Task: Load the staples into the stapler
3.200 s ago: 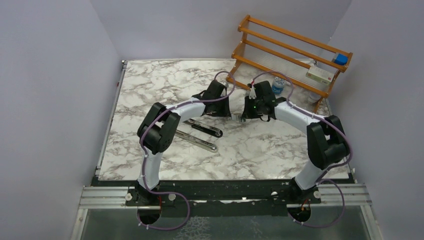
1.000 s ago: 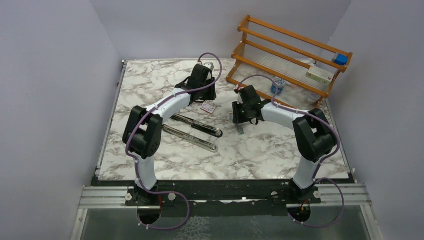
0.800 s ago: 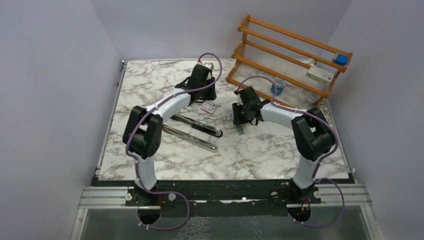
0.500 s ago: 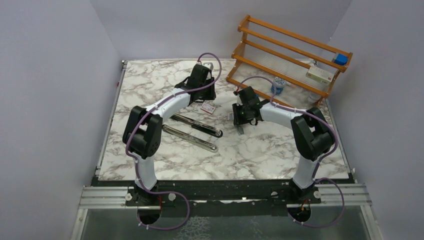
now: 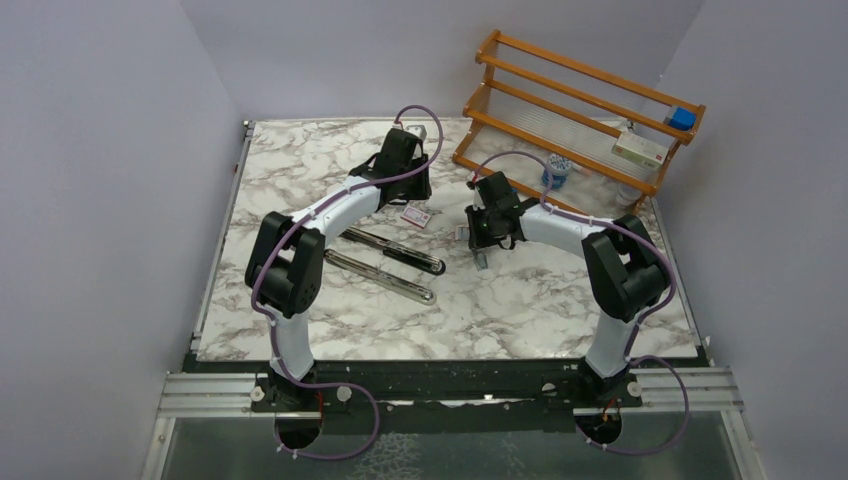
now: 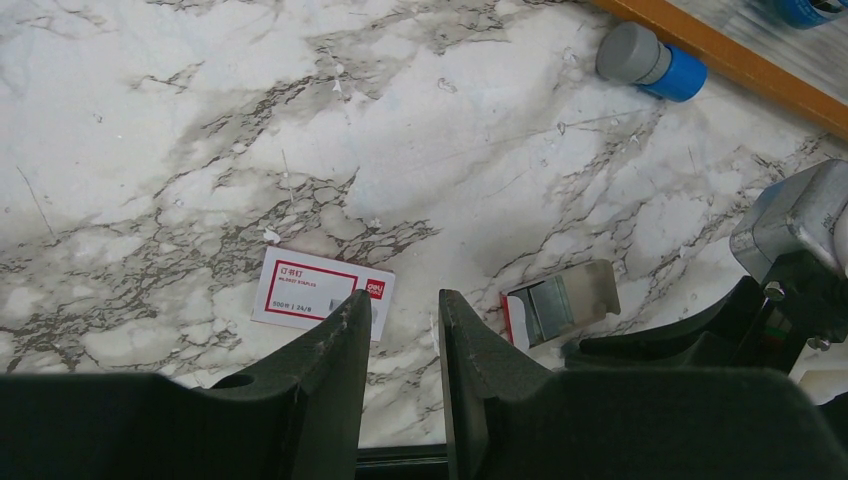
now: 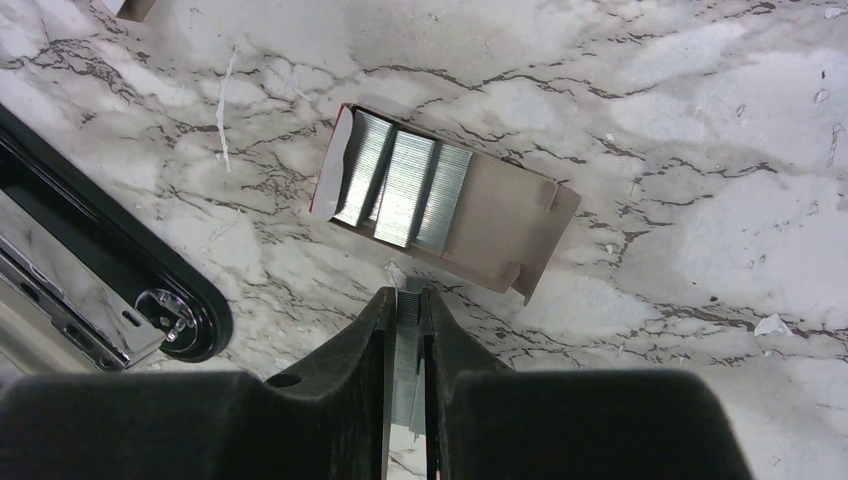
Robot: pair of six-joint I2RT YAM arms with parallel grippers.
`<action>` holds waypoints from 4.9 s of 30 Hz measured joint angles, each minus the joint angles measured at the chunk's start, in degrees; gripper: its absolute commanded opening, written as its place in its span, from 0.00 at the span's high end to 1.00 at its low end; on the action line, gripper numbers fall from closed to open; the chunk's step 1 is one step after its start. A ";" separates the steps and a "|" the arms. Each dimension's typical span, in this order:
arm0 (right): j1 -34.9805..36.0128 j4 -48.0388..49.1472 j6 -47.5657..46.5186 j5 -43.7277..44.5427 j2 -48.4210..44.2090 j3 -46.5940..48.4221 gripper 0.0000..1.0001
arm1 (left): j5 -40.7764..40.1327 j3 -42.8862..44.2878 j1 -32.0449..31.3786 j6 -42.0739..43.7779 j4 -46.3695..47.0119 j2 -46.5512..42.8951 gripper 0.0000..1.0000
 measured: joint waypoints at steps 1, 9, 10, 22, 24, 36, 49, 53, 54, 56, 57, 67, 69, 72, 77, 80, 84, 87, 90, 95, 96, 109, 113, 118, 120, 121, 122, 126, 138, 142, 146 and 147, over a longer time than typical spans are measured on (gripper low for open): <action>0.00 0.00 0.00 -0.04 0.00 0.00 0.83 | 0.00 0.00 0.00 0.00 0.00 0.00 0.66; 0.00 -0.09 -0.09 -0.15 -0.02 0.11 0.86 | 0.00 0.00 0.00 0.00 0.00 0.00 0.66; 0.00 -0.09 -0.13 -0.15 -0.02 0.11 0.86 | 0.00 0.00 0.00 0.00 0.00 0.00 0.66; 0.00 -0.11 -0.46 -0.42 -2.80 0.48 0.87 | 0.02 0.00 0.00 0.00 0.00 0.00 0.66; 0.00 -0.15 -0.74 -0.39 -2.91 0.81 0.87 | 0.02 0.00 0.00 0.00 0.00 0.00 0.67; 2.69 -6.27 -2.32 3.21 -14.16 -5.09 0.87 | 0.04 0.00 0.28 -0.02 0.00 0.00 0.67; 16.74 -10.71 0.24 20.52 -18.03 -12.24 0.87 | -0.11 0.00 1.66 0.39 -0.15 -0.02 0.66; 21.64 -10.80 0.74 29.22 -18.08 -12.44 0.87 | -0.17 0.00 4.76 0.35 -0.31 -0.37 0.66; 22.53 -10.86 0.81 30.99 -17.92 -12.44 0.87 | -0.28 0.00 5.86 0.35 -0.33 -0.61 0.66; 24.26 -11.10 1.05 34.12 -17.05 -12.33 0.87 | -0.37 0.00 7.23 0.33 -0.35 -1.05 0.66; 25.07 -11.13 1.14 35.50 -16.31 -12.26 0.87 | -0.61 0.00 7.93 0.28 -0.35 -1.31 0.66; 29.97 -8.41 -4.15 44.02 -7.61 -11.89 0.86 | -0.90 0.00 8.15 0.13 -0.44 -1.79 0.66; 30.47 -7.41 -6.14 44.85 -6.64 -11.39 0.86 | -0.90 0.00 8.15 0.11 -0.44 -1.79 0.66; 31.26 -6.03 -8.59 45.62 -6.16 -11.21 0.86 | -0.87 0.00 8.15 0.11 -0.44 -1.79 0.66; 31.87 -4.07 -10.99 45.77 -4.66 -11.21 0.84 | -0.85 0.00 8.17 -0.07 -0.46 -1.79 0.67; 32.35 -3.58 -11.96 46.56 -3.32 -11.17 0.84 | -0.85 0.00 8.17 -0.09 -0.44 -1.79 0.67; 32.79 -3.58 -12.02 46.95 -3.02 -10.99 0.81 | -0.76 0.00 8.20 -0.09 -0.44 -1.79 0.67; 33.03 -3.61 -11.91 46.60 -2.80 -10.54 0.74 | -0.68 0.00 8.24 -0.09 -0.44 -1.79 0.67; 33.42 -3.65 -11.69 46.47 -2.69 -10.16 0.70 | -0.59 0.00 8.28 -0.11 -0.44 -1.79 0.67; 33.97 -3.74 -10.82 45.68 -2.69 -9.64 0.62 | -0.33 0.00 8.46 -0.13 -0.44 -1.79 0.67; 34.05 -3.80 -10.51 45.59 -2.69 -9.60 0.61 | -0.24 0.00 8.50 -0.13 -0.44 -1.79 0.67; 33.81 -3.89 0.79 38.69 -12.87 -11.61 0.47 | 0.02 0.00 8.70 -0.26 -0.44 -1.79 0.67; 30.69 -1.46 6.56 33.53 -20.22 -17.49 0.44 | 0.02 0.00 8.90 -0.26 -0.44 -1.79 0.67; 25.18 0.76 13.79 28.96 -25.55 -26.47 0.43 | 0.02 0.00 8.94 -0.24 -0.44 -1.79 0.67; 25.05 1.05 15.82 28.55 -25.81 -28.41 0.42 | 0.02 0.00 8.94 -0.24 -0.44 -1.79 0.67; 25.07 1.40 16.81 28.50 -25.79 -29.16 0.42 | 0.02 0.00 8.94 -0.24 -0.44 -1.79 0.67; 25.07 1.92 17.59 28.52 -25.79 -29.86 0.42 | 0.02 0.00 8.94 -0.24 -0.44 -1.79 0.67; 25.07 7.23 19.45 28.63 -26.91 -32.85 0.45 | 0.02 0.00 8.94 -0.24 -0.44 -1.79 0.67; 25.35 20.11 20.09 30.99 -26.86 -37.79 0.57 | 0.42 0.00 8.94 -0.31 -0.44 -1.77 0.67; 26.05 21.92 21.16 32.30 -25.44 -37.59 0.65 | 0.72 0.00 8.94 -0.31 -0.44 -1.77 0.67; 26.62 22.93 21.64 33.27 -24.50 -37.38 0.73 | 1.05 0.00 8.94 -0.31 -0.44 -1.77 0.67; 26.62 22.97 21.70 33.33 -24.41 -37.31 0.75 | 1.07 0.00 8.94 -0.31 -0.44 -1.77 0.67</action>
